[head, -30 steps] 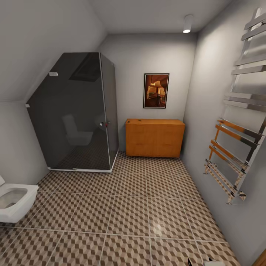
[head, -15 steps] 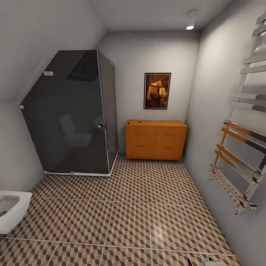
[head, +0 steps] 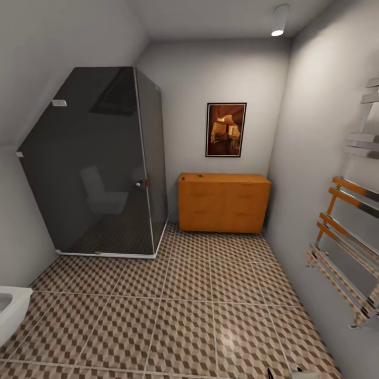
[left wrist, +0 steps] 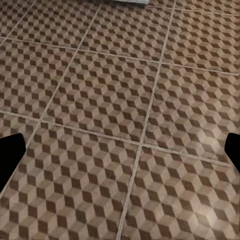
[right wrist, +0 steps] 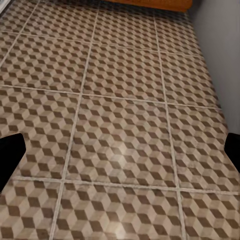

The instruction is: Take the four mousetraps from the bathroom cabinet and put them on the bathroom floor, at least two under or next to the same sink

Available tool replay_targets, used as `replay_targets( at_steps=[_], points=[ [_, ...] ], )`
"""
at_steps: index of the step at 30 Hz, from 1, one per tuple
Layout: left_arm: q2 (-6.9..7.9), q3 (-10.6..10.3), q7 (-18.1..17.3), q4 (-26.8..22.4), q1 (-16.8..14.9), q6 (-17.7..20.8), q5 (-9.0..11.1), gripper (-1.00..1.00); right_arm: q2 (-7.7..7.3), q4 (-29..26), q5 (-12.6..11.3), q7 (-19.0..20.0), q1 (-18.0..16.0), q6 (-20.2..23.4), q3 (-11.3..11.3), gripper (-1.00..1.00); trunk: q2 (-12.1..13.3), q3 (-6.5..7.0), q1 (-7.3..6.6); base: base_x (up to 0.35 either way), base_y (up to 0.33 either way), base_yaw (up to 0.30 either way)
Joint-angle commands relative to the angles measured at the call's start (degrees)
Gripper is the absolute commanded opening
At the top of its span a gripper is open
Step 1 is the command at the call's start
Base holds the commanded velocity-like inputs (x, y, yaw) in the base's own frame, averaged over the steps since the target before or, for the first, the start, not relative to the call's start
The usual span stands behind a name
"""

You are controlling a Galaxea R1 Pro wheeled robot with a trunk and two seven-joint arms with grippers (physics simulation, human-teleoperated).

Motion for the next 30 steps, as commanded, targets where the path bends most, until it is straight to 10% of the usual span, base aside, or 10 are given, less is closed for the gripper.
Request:
replay_targets(
  at_steps=[1, 30],
  points=[
    [-0.02, -0.1, -0.1, 0.2, -0.1, -0.3, 0.4, 1.0, 0.02, 0.2, -0.5, 0.0, -0.1, -0.3, 0.5, 1.0, 0.0, -0.02, 0.06, 0.324, 0.0, 0.0],
    [0.06, 0.0, -0.1, 0.2, -0.1, -0.3, 0.4, 1.0, 0.02, 0.2, -0.5, 0.1, 0.0, -0.2, 0.5, 1.0, 0.0, -0.02, 0.06, 0.324, -0.035, 0.0]
  ],
)
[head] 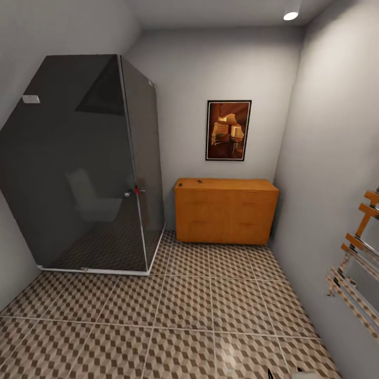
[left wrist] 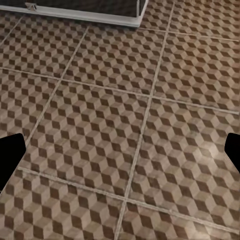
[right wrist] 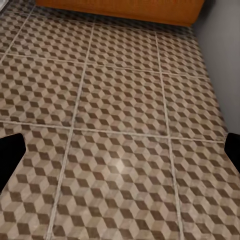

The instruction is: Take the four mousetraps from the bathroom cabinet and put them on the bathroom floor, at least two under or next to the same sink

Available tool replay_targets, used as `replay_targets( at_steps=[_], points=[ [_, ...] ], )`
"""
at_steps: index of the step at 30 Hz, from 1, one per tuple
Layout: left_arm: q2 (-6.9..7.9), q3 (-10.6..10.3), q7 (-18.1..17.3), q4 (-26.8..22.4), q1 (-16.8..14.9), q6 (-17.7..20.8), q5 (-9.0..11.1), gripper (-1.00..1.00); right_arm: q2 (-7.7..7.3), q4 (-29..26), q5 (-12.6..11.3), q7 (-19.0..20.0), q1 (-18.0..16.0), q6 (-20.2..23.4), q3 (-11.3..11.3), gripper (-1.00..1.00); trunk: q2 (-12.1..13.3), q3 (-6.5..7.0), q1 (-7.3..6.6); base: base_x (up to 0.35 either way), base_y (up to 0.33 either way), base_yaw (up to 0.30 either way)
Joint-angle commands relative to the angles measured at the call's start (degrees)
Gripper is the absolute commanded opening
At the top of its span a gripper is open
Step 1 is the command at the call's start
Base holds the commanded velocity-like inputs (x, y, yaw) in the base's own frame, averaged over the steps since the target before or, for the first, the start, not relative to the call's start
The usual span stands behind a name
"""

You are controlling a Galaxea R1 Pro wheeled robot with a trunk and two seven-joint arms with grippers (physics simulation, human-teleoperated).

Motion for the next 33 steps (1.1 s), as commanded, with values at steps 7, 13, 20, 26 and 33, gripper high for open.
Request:
replay_targets(
  at_steps=[7, 13, 20, 26, 33],
  points=[
    [-0.01, -0.1, -0.1, 0.2, -0.1, -0.3, 0.4, 1.0, 0.02, 0.2, -0.5, 0.1, -0.1, -0.3, 0.5, 1.0, 0.0, -0.02, 0.06, 0.324, -0.001, 0.0],
    [-0.01, -0.1, -0.1, 0.2, -0.1, -0.3, 0.4, 1.0, 0.02, 0.2, -0.5, 0.1, -0.1, -0.3, 0.5, 1.0, 0.0, -0.02, 0.06, 0.324, 0.0, 0.0],
    [-0.01, -0.1, -0.1, 0.2, -0.1, -0.3, 0.4, 1.0, 0.02, 0.2, -0.5, 0.1, -0.1, -0.2, 0.5, 1.0, 0.0, -0.02, 0.06, 0.324, 0.0, 0.0],
    [-0.01, -0.1, -0.1, 0.2, -0.1, -0.3, 0.4, 1.0, 0.02, 0.2, -0.5, 0.1, -0.1, -0.3, 0.5, 1.0, 0.0, -0.02, 0.06, 0.324, 0.0, 0.0],
    [-0.07, -0.1, -0.1, 0.2, -0.1, -0.3, 0.4, 1.0, 0.02, 0.2, -0.5, 0.0, -0.1, -0.2, 0.5, 1.0, 0.0, -0.02, 0.06, 0.324, -0.001, 0.0]
  ],
)
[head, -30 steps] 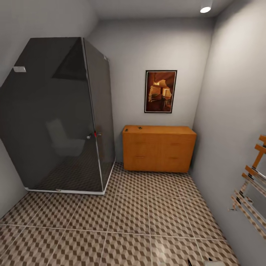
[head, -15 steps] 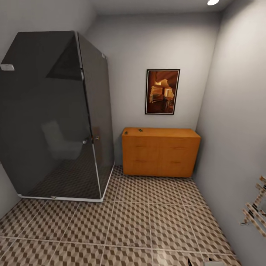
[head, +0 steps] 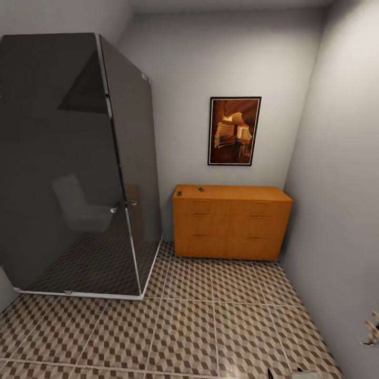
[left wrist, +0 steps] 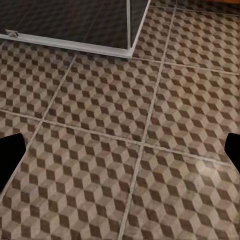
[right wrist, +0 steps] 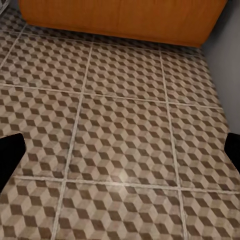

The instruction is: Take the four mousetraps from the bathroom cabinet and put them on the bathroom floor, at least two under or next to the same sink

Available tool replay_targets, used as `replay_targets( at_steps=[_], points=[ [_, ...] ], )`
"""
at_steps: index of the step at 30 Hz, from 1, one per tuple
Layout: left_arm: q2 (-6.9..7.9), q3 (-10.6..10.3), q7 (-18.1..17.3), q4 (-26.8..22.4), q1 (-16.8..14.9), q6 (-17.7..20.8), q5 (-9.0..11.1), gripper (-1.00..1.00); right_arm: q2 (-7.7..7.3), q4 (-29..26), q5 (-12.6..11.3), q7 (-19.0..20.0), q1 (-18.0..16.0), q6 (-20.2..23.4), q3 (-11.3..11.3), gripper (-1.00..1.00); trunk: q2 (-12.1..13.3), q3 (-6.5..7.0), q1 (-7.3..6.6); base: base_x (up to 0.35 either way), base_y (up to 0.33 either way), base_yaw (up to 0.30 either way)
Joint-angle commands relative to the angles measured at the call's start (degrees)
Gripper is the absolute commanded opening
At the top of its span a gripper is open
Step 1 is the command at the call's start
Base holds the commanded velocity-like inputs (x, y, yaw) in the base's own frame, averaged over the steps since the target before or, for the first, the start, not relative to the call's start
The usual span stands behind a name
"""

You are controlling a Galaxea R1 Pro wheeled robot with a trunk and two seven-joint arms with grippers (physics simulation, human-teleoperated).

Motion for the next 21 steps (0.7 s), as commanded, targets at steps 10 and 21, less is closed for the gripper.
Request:
replay_targets(
  at_steps=[10, 21],
  points=[
    [-0.04, -0.1, -0.1, 0.2, -0.1, -0.3, 0.4, 1.0, 0.02, 0.2, -0.5, 0.0, 0.0, -0.3, 0.5, 1.0, 0.0, -0.02, 0.06, 0.324, -0.055, 0.0],
    [-0.04, -0.1, -0.1, 0.2, -0.1, -0.3, 0.4, 1.0, 0.02, 0.2, -0.5, 0.0, 0.0, -0.2, 0.5, 1.0, 0.0, -0.02, 0.06, 0.324, -0.09, 0.0]
  ],
)
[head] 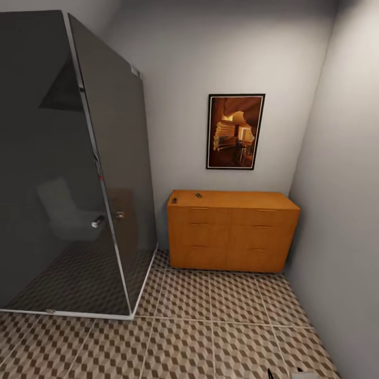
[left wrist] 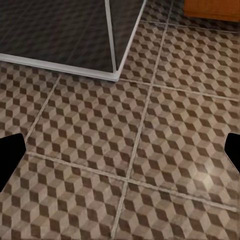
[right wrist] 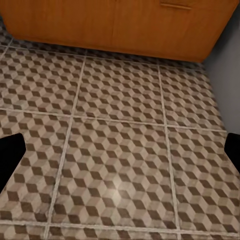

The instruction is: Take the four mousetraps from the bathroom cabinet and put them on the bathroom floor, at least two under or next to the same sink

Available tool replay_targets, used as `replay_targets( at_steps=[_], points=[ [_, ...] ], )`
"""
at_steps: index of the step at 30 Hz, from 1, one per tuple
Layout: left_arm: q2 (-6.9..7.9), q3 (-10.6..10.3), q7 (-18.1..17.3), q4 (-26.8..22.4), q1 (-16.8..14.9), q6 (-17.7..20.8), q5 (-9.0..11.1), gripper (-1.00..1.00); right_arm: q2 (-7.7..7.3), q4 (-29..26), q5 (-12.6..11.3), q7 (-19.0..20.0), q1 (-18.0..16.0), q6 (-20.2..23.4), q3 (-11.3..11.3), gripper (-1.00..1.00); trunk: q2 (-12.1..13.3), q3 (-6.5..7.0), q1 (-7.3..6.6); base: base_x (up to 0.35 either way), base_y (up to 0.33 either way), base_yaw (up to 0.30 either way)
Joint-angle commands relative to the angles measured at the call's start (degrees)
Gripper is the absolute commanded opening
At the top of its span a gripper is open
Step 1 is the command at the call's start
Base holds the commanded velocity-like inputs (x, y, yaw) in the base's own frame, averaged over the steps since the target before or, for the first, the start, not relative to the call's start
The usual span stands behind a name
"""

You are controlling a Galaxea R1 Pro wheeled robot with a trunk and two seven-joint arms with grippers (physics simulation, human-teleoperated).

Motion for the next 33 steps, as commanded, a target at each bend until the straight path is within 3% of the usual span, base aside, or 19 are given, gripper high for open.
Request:
replay_targets(
  at_steps=[1, 17, 33],
  points=[
    [-0.02, -0.1, -0.1, 0.2, -0.1, -0.4, 0.4, 1.0, 0.02, 0.2, -0.5, 0.1, -0.1, -0.3, 0.5, 1.0, 0.0, -0.02, 0.06, 0.324, -0.127, 0.0],
    [0.05, -0.1, -0.1, 0.2, -0.1, -0.4, 0.4, 1.0, 0.02, 0.2, -0.5, 0.1, -0.1, -0.3, 0.5, 1.0, 0.0, -0.02, 0.06, 0.324, -0.12, 0.0],
    [0.07, -0.1, -0.1, 0.3, -0.1, -0.4, 0.4, 1.0, 0.02, 0.2, -0.5, 0.1, -0.1, -0.3, 0.5, 1.0, 0.0, -0.02, 0.06, 0.324, -0.015, 0.0]
  ],
)
